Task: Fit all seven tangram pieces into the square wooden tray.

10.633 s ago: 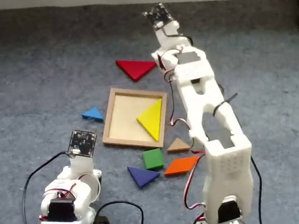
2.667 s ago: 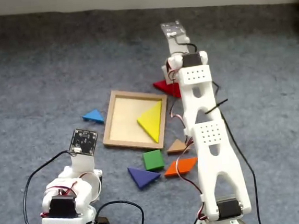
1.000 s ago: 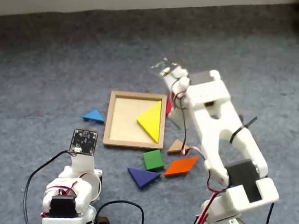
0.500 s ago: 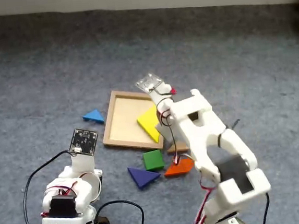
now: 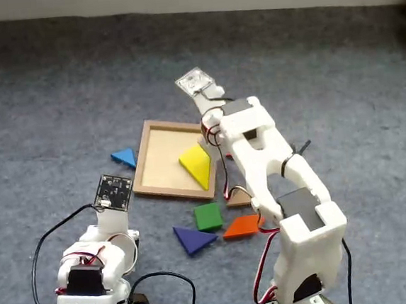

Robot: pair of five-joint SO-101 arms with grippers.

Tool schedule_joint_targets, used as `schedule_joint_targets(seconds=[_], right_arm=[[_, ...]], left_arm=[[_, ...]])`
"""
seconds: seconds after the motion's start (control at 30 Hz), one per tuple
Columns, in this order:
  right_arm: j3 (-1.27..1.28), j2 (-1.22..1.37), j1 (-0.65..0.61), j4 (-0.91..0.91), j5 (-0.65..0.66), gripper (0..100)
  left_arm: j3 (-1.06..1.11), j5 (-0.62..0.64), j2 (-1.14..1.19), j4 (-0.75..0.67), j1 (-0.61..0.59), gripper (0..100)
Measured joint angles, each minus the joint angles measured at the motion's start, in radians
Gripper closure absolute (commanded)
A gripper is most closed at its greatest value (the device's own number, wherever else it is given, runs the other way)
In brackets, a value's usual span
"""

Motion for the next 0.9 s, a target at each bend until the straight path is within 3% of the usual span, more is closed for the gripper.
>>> schedule_joint_targets(seconds=[0.1, 0.3, 0.43, 0.9], right_arm=[[-0.021, 0.000, 0.005, 0.012, -0.002, 92.1], [-0.137, 0.000, 0.003, 0.198, -0.017, 67.2], [-0.207, 0.006, 0.009, 0.227, -0.091, 66.6], [-0.453, 0.282, 0.041, 0.373, -0.101, 66.3]], left_arm=[[0.000, 0.000, 0.000, 0.000, 0.000, 100], [0.000, 0.000, 0.000, 0.000, 0.000, 100], [0.000, 0.000, 0.000, 0.000, 0.000, 100], [0.000, 0.000, 0.000, 0.000, 0.000, 100]])
